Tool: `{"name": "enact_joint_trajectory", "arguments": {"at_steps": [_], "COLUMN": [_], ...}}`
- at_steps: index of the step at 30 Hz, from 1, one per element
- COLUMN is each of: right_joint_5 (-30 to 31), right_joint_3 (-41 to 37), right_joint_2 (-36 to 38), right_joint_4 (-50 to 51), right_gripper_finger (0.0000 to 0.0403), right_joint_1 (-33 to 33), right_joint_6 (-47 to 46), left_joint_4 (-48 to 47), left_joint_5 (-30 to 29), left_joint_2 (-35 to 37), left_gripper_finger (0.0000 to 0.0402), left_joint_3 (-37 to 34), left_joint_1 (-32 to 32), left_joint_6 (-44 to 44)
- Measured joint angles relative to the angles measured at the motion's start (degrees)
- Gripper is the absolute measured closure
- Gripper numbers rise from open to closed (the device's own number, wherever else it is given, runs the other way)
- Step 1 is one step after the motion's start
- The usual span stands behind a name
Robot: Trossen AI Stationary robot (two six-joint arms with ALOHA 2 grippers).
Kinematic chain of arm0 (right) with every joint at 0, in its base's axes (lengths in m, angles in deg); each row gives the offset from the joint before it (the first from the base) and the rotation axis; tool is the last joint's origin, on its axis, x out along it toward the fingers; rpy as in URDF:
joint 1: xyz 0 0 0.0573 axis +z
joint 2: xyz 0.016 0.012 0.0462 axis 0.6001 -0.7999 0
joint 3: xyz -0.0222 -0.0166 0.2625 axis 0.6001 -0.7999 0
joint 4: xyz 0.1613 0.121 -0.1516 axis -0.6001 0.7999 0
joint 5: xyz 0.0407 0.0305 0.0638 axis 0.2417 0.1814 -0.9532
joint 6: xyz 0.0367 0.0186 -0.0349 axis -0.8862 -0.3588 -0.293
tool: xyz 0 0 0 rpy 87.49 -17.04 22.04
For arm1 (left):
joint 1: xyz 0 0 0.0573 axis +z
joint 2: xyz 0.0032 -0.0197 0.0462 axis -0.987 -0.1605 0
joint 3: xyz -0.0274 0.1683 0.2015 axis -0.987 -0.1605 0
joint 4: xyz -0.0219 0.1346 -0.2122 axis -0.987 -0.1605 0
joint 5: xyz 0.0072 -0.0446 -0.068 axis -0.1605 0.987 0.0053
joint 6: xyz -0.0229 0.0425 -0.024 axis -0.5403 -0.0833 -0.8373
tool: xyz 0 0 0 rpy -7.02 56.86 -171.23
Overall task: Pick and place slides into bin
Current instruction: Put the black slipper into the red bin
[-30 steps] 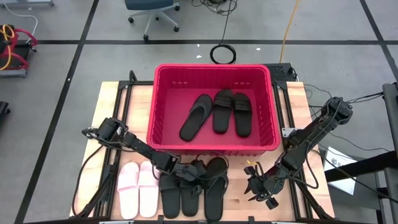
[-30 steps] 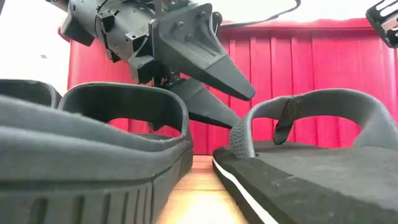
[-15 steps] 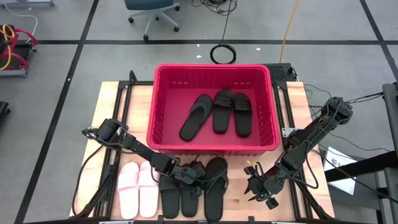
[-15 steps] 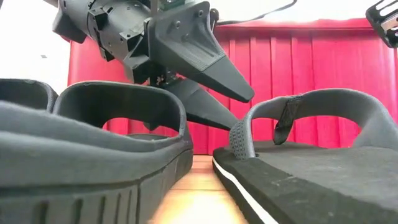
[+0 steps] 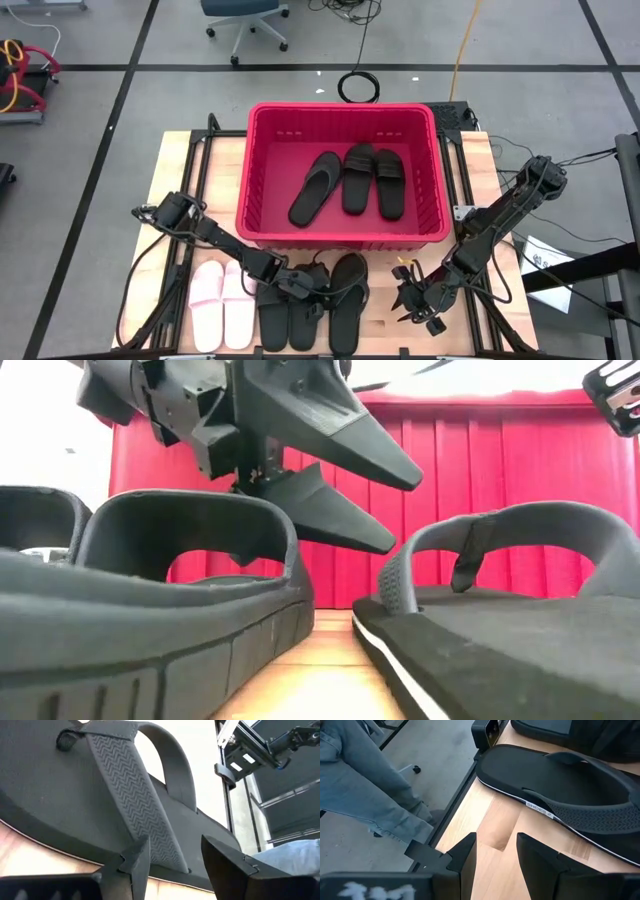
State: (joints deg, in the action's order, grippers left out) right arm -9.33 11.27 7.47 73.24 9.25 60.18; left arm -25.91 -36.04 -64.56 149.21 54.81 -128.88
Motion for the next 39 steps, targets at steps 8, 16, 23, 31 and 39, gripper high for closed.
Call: {"name": "enact_joint_trajectory", "arguments": {"at_steps": [8, 16, 23, 31, 39], "right_joint_5": [-0.07, -0.11, -0.11, -0.11, -0.11], "right_joint_3": [0.00, 0.00, 0.00, 0.00, 0.02], "right_joint_2": [0.00, 0.00, 0.00, 0.00, -0.01], "right_joint_4": [0.00, 0.00, 0.00, 0.02, 0.00], "right_gripper_finger": [0.0273, 0.0273, 0.0273, 0.0273, 0.0273], "right_joint_1": [0.00, 0.00, 0.00, 0.00, -0.02], "right_joint_6": [-0.01, -0.61, -0.48, -0.46, -0.46], "left_joint_4": [0.82, 0.46, -1.54, 0.67, 1.24], "left_joint_5": [-1.84, -9.62, -9.57, -10.10, -9.59], "left_joint_2": [0.00, 0.00, -0.06, -1.56, -2.32], "left_gripper_finger": [0.0229, 0.0229, 0.0229, 0.0229, 0.0229], "left_joint_3": [0.00, -0.02, -0.02, -0.02, 0.05], "left_joint_1": [-1.26, -1.27, -1.56, -1.68, -1.11], "left_joint_6": [0.98, 1.10, 3.18, 3.24, 3.62]}}
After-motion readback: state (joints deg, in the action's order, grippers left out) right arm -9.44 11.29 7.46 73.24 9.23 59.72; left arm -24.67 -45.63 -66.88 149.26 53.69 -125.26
